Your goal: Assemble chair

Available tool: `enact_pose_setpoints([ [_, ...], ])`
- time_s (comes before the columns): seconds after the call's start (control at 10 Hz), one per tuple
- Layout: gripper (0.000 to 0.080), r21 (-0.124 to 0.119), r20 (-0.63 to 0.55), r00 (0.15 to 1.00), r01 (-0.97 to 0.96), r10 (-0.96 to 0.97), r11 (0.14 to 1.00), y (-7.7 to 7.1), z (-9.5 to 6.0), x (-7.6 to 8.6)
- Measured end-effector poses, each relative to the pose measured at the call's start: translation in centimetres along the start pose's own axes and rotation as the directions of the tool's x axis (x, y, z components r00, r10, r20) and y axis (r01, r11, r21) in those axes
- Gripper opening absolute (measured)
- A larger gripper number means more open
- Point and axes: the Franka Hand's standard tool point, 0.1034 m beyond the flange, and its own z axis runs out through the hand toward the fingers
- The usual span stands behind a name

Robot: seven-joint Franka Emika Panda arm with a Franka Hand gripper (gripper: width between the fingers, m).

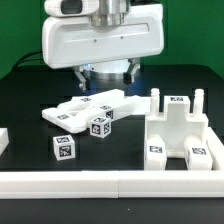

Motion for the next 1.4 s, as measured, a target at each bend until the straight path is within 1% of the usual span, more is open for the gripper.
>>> enact_pose_setpoints([
  [0.1, 0.0648, -0.006, -0.009, 1.000, 0.022, -0.022, 1.000, 0.3, -0.2, 0.0],
  [0.2, 0.0648, -0.010, -0.003, 0.995, 0.101, -0.101, 0.995, 0.3, -0.1, -0.1],
  [0.3, 0.0648, -0.010, 0.000, 0.989, 0.146, -0.146, 0.989, 0.3, -0.1, -0.1],
  [0.4, 0.0648, -0.010, 0.007, 0.970, 0.244, -0.243, 0.970, 0.2, 0.1, -0.2],
  [0.5, 0.0648, -0.003, 0.028, 0.933, 0.358, -0.358, 0.934, -0.7, 0.5, -0.5],
  [0.6, 0.0648, 0.018, 0.042, 0.877, 0.478, -0.479, 0.878, -1.7, 0.9, -1.0],
  [0.7, 0.0648, 0.033, 0.050, 0.804, 0.592, -0.593, 0.805, -2.6, 1.2, -1.5],
  [0.8, 0.0648, 0.049, 0.052, 0.732, 0.677, -0.679, 0.734, -3.1, 1.5, -2.1],
  [0.9, 0.0648, 0.052, 0.051, 0.688, 0.722, -0.724, 0.690, -2.3, 1.5, -2.5],
  [1.0, 0.0648, 0.053, 0.057, 0.659, 0.748, -0.750, 0.661, -2.2, 1.5, -2.6],
  [1.2, 0.0648, 0.061, 0.058, 0.554, 0.829, -0.831, 0.557, -2.0, 1.5, -2.7],
  [1.3, 0.0648, 0.070, 0.066, 0.498, 0.862, -0.865, 0.502, -2.1, 1.6, -2.8],
  [1.4, 0.0648, 0.098, 0.082, 0.386, 0.914, -0.919, 0.393, -3.0, 1.9, -2.9],
])
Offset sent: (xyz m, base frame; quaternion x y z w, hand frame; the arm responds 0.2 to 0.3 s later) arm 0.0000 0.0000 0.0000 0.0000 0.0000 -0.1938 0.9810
